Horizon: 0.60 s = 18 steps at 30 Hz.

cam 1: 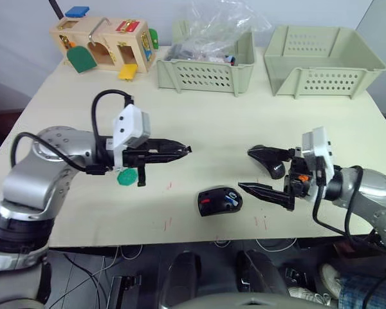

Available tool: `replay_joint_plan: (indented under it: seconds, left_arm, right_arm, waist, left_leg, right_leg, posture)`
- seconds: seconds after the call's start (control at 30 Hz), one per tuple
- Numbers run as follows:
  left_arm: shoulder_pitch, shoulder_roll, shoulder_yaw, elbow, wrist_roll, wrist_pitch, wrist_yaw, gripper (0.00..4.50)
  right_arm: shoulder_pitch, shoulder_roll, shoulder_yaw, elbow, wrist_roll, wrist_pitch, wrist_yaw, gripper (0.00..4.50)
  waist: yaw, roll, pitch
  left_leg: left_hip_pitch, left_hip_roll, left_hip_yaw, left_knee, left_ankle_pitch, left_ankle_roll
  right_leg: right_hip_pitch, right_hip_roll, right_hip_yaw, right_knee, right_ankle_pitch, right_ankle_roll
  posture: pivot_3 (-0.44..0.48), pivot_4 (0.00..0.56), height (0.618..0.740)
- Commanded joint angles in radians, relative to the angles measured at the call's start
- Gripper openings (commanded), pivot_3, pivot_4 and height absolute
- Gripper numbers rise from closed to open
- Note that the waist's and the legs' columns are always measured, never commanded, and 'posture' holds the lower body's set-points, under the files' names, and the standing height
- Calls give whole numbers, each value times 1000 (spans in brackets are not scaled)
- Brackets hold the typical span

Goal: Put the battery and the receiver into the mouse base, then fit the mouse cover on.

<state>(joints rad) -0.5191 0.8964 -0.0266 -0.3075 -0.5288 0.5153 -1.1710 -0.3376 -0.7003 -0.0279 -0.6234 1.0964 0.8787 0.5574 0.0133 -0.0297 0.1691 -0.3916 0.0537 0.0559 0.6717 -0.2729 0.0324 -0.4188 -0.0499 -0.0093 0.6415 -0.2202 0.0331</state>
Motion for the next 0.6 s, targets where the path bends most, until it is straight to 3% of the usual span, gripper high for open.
replay_joint_plan:
  seconds: [0.03,0.33,0.43,0.5,0.6]
  left_arm:
    - [-67,-29,-54,15,48,-80,-43,32]
    - [-162,-125,-126,101,117,-230,-125,32]
    - [-168,-141,-135,114,129,-261,-141,32]
    - [-167,-147,-135,115,139,-277,-147,32]
    - [-165,-151,-134,109,145,-284,-154,32]
  right_arm:
    - [-100,-12,-10,49,215,166,-194,4500]
    - [-311,-10,111,323,736,263,-580,4500]
    - [-354,-5,135,382,866,226,-675,3741]
    - [-364,-5,140,390,876,234,-693,2916]
    - [-366,21,130,401,876,243,-699,2916]
  waist:
    - [0,0,0]
    - [-1,0,0]
    - [-1,0,0]
    - [-1,0,0]
    - [-1,0,0]
  left_leg:
    - [-2,0,0,2,0,0]
    - [-8,0,-1,2,0,0]
    - [-10,0,0,3,0,0]
    - [-10,0,0,3,0,0]
    - [-10,0,0,3,0,0]
  right_leg:
    - [-2,0,0,1,0,0]
    - [-6,0,0,1,1,1]
    - [-7,0,0,1,1,1]
    - [-8,0,0,1,1,1]
    - [-8,0,0,1,1,1]
  posture:
    - [0,150,740]
    - [0,150,740]
    - [0,150,740]
    - [0,150,740]
    - [0,150,740]
